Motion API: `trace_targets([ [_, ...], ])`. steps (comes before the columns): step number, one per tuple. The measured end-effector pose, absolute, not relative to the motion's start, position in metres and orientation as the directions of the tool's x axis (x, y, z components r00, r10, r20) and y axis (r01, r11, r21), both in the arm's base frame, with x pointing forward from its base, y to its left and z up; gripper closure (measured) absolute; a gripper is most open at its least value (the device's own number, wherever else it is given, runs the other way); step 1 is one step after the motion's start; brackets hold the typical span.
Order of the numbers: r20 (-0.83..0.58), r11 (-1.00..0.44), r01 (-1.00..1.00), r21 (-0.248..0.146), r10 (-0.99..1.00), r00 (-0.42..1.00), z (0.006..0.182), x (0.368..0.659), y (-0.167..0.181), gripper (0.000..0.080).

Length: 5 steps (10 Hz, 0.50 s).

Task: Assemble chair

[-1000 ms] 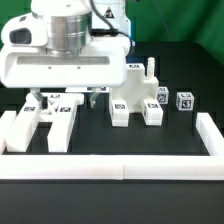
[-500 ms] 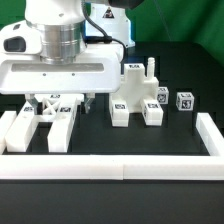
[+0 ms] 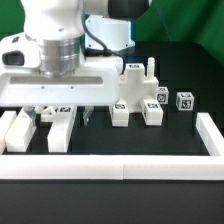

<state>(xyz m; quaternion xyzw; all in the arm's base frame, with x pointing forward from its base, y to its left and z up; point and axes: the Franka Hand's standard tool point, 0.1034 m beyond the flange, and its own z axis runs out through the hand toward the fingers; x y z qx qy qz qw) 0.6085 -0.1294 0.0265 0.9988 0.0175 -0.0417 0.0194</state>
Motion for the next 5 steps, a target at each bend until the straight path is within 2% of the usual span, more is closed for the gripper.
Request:
trace_targets([
  [5,-0.087,-0.999,0.035,0.038,0.032,0.996,0.0242,0.6058,-0.1289,0.0150],
])
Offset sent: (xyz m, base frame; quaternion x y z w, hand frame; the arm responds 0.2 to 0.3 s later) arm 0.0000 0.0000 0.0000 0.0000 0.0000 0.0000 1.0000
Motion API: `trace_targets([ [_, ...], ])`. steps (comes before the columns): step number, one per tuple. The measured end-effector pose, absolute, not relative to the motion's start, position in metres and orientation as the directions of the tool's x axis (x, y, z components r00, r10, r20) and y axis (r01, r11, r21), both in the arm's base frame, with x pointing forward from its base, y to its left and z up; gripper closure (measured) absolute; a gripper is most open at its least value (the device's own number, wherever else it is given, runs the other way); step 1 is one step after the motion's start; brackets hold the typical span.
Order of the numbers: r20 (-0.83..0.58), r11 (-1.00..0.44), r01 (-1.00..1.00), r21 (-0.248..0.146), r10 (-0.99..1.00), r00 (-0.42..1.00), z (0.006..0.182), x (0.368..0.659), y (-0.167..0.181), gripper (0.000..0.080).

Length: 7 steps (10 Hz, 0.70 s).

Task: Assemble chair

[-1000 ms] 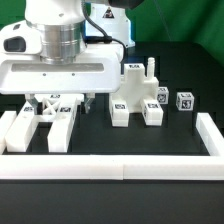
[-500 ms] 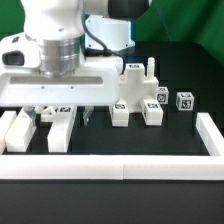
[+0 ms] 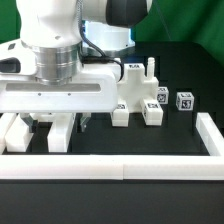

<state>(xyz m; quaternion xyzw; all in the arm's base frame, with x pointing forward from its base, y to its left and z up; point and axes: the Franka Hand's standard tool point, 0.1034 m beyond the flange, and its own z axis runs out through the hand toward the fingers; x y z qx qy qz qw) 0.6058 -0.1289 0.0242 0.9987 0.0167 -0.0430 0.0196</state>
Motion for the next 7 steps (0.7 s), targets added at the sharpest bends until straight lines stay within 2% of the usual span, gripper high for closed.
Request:
trace_targets([
  [3,-0.085,-0.998,0.037,0.044,0.033,0.996,0.010,0.592,-0.126,0.0150],
  [7,-0.086,-0.998,0.040,0.046,0.035,0.996,0.005,0.591,-0.126,0.0150],
])
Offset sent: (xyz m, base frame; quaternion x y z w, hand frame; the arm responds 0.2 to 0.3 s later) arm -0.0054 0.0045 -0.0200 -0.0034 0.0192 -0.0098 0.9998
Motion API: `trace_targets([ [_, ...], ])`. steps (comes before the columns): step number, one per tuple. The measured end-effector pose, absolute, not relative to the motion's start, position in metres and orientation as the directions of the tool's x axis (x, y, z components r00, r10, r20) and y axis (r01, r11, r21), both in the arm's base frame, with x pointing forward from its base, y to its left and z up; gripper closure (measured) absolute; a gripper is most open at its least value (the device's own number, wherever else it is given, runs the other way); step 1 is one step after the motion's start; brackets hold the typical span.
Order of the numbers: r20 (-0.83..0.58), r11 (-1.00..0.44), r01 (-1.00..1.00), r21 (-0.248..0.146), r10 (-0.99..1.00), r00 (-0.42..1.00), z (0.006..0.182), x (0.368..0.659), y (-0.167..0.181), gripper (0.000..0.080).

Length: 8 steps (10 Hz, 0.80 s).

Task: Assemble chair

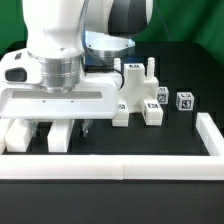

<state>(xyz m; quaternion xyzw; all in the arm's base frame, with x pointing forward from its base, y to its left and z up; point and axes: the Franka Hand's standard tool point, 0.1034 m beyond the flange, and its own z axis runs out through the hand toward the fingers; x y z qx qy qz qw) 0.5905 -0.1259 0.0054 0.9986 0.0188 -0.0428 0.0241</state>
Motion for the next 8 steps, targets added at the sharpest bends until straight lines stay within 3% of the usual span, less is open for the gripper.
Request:
trace_targets([
  [3,-0.077,-0.998,0.031,0.051,0.027,0.997,0.0045,0.5917,-0.1217,0.0150],
  [6,-0.076,-0.998,0.034,0.051,0.030,0.997,0.0050,0.5924,-0.1215,0.0514],
  [8,-0.076,-0.998,0.036,0.051,0.032,0.997,0.0048,0.5926,-0.1206,0.0513],
])
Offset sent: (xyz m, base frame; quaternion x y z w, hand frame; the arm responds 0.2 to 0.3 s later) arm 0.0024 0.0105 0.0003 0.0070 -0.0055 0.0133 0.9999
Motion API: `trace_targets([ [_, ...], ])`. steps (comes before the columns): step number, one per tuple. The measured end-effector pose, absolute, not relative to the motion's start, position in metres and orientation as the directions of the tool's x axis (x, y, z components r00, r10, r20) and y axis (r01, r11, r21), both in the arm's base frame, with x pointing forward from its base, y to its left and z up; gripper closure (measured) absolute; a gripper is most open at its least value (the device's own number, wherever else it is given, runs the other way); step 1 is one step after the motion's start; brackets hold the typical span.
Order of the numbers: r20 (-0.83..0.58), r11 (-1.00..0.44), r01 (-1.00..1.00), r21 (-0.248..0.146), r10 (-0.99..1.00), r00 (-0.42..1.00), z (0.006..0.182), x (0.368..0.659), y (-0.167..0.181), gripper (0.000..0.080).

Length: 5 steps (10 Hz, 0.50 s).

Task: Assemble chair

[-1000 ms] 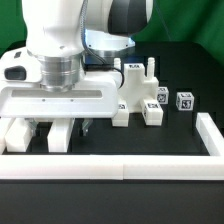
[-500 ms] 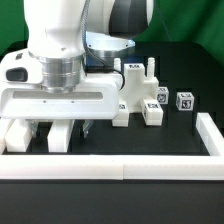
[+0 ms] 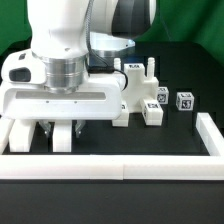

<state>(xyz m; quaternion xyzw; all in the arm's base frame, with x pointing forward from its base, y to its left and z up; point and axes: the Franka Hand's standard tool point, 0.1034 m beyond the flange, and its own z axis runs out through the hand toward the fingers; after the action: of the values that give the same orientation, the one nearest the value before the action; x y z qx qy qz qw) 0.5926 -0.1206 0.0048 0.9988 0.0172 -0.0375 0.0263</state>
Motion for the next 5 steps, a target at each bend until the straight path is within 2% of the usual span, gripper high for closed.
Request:
trace_targets([
  [3,-0.071,-0.998,0.039,0.052,0.035,0.997,0.0068,0.5956,-0.1200,0.0513],
  [5,-0.060,-0.998,0.040,0.053,0.036,0.998,0.0144,0.5987,-0.1214,0.0512],
])
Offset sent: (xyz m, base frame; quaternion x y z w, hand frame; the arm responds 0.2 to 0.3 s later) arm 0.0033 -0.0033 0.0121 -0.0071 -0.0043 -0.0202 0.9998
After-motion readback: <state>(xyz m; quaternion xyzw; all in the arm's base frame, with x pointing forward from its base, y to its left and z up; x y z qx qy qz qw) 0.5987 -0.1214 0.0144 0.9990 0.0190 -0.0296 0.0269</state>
